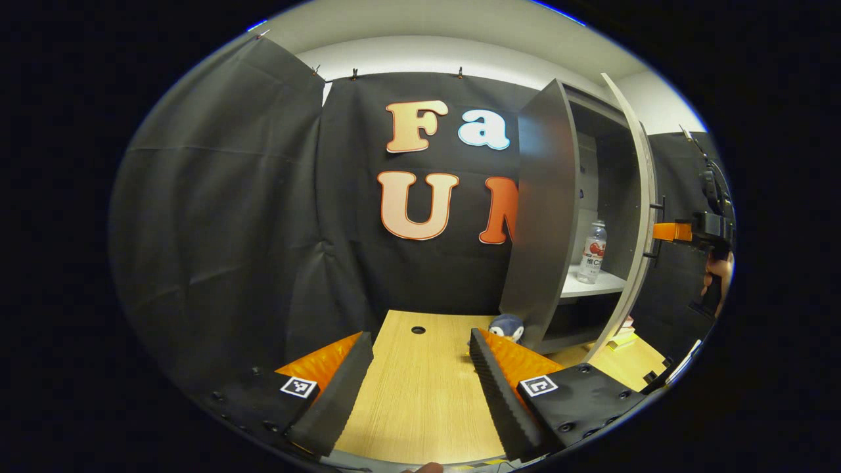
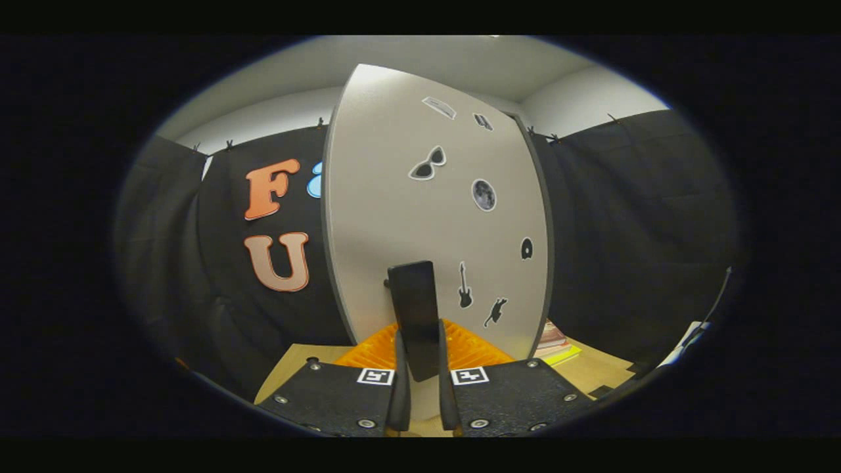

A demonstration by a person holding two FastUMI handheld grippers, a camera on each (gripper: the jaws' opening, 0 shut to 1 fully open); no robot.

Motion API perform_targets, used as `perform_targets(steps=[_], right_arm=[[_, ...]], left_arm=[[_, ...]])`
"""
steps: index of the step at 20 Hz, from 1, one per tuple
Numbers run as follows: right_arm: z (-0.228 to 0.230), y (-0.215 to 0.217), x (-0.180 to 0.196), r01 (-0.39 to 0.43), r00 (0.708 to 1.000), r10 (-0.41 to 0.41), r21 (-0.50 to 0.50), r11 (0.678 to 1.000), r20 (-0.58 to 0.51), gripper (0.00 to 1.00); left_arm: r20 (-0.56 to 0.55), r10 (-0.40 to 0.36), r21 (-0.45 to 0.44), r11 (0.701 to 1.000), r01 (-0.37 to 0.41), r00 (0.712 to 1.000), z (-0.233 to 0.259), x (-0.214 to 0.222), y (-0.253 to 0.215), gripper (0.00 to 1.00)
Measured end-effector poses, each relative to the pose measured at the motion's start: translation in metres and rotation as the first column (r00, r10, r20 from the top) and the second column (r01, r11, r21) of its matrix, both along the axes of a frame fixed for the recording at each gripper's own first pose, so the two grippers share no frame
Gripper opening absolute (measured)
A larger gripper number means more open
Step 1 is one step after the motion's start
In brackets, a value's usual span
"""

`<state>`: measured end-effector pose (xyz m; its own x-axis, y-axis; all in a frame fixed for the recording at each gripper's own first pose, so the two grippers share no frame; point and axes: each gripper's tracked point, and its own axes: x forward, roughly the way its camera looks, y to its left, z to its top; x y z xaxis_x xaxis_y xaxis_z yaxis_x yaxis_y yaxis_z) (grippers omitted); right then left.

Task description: Open the cabinet door with the right hand, grasp the bottle in the cabinet with the left hand and place it on the coaster, then close the cabinet door with the right hand.

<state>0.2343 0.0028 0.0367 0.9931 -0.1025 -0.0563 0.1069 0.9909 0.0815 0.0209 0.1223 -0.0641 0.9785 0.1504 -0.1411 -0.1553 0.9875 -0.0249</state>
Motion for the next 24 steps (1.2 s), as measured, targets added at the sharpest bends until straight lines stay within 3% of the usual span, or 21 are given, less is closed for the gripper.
perform_targets(steps=[6, 9, 10, 16, 20, 22, 24], right_arm=[[0.002, -0.014, -0.019, -0.038, 0.999, 0.038, 0.015, 0.999, 0.015, 0.17], [0.001, -0.029, -0.029, -0.054, 0.998, 0.054, 0.006, 0.999, 0.014, 0.17], [0.002, -0.033, -0.032, -0.059, 0.998, 0.059, 0.004, 0.998, 0.020, 0.14], [0.002, -0.064, -0.046, -0.095, 0.994, 0.094, 0.023, 0.995, 0.047, 0.13], [0.002, -0.088, -0.056, -0.091, 0.995, 0.090, 0.019, 0.996, 0.051, 0.14], [0.002, -0.102, -0.059, -0.085, 0.995, 0.084, 0.012, 0.996, 0.055, 0.07], [0.001, -0.119, -0.061, -0.082, 0.995, 0.081, 0.019, 0.996, 0.057, 0.11]], left_arm=[[0.019, 0.002, 0.026, 1.000, -0.003, 1.000, 0.010, -0.004, -0.048, 0.99], [0.003, -0.008, 0.011, 1.000, 0.008, 1.000, 0.004, -0.005, -0.093, 0.99], [-0.001, -0.006, 0.015, 1.000, 0.006, 1.000, 0.003, -0.006, -0.107, 0.94], [-0.031, -0.034, 0.037, 0.999, 0.035, 0.999, -0.009, -0.015, -0.194, 0.96], [-0.019, -0.030, 0.039, 0.999, 0.031, 0.999, -0.005, -0.018, -0.228, 0.99], [-0.018, -0.029, 0.039, 0.999, 0.030, 0.999, -0.002, -0.017, -0.239, 0.99], [-0.024, -0.032, 0.047, 0.998, 0.033, 0.999, -0.004, -0.017, -0.248, 0.96]])
